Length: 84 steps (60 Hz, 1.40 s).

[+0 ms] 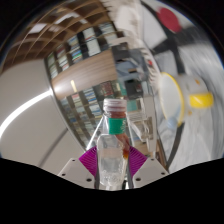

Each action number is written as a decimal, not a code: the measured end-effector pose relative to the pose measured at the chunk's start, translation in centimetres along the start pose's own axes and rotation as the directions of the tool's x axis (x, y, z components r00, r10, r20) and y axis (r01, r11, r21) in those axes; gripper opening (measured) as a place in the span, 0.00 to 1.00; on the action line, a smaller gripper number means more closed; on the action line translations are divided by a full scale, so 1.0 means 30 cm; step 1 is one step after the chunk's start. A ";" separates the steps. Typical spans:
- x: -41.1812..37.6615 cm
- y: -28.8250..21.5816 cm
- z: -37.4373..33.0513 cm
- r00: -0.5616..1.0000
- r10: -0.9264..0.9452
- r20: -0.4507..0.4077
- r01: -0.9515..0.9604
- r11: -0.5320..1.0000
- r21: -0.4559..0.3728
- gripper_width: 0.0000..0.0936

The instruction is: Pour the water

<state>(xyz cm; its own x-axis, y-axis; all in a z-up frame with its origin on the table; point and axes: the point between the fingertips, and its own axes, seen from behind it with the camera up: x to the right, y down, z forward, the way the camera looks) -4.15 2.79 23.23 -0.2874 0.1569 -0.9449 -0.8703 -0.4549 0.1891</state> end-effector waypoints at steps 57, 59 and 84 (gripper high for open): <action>0.216 -1.038 -0.333 -0.368 -0.844 -0.390 0.859 -0.149 -0.489 0.41; 0.214 -1.041 -0.329 -0.349 -0.846 -0.403 0.866 -0.127 -0.484 0.44; -0.034 -0.789 -0.586 -0.348 -0.803 -0.484 0.847 -0.048 -0.529 0.91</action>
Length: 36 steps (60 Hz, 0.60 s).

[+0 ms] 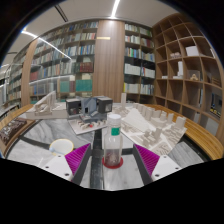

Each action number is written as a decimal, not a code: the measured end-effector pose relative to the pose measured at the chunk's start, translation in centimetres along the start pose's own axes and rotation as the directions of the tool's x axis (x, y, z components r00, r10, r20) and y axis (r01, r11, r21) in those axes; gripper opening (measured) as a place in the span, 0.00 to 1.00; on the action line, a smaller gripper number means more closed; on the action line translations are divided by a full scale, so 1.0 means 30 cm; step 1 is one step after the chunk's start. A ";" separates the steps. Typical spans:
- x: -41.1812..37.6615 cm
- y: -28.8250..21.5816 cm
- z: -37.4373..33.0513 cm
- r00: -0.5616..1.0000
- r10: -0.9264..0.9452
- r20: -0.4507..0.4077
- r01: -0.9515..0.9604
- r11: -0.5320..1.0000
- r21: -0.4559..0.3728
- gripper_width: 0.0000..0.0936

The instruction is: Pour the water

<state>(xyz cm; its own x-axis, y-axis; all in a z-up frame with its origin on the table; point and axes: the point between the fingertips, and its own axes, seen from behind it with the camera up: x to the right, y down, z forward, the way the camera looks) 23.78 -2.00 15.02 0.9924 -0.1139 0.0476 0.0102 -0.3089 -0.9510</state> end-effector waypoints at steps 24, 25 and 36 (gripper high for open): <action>-0.123 0.063 -0.895 0.998 -0.019 -0.061 0.015 0.998 -0.060 0.92; -0.127 0.070 -0.918 0.998 -0.016 -0.059 0.013 0.998 -0.062 0.92; -0.135 0.124 -1.077 0.998 0.009 -0.067 -0.014 0.996 -0.083 0.92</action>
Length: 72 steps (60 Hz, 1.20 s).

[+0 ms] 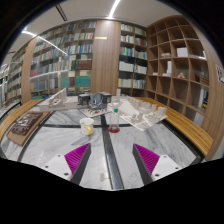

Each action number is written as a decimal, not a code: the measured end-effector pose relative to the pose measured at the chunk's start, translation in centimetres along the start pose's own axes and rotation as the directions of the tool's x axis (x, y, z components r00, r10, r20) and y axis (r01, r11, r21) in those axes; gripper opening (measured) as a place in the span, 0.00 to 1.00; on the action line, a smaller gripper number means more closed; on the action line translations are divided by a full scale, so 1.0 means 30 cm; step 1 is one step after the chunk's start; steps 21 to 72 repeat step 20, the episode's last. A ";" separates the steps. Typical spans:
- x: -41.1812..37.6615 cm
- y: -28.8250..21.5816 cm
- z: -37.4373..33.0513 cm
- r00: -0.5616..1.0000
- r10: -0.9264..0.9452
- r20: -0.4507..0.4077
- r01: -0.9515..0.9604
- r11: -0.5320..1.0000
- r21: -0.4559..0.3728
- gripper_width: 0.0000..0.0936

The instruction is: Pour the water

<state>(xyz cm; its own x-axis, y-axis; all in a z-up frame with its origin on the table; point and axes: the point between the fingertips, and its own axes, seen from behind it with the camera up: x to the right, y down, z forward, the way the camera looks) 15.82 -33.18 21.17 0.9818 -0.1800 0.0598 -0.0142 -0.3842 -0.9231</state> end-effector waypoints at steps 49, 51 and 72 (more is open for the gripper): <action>0.037 0.009 -0.039 1.000 0.012 -0.007 -0.012 1.000 0.011 0.92; 0.037 0.009 -0.039 1.000 0.012 -0.007 -0.012 1.000 0.011 0.92; 0.037 0.009 -0.039 1.000 0.012 -0.007 -0.012 1.000 0.011 0.92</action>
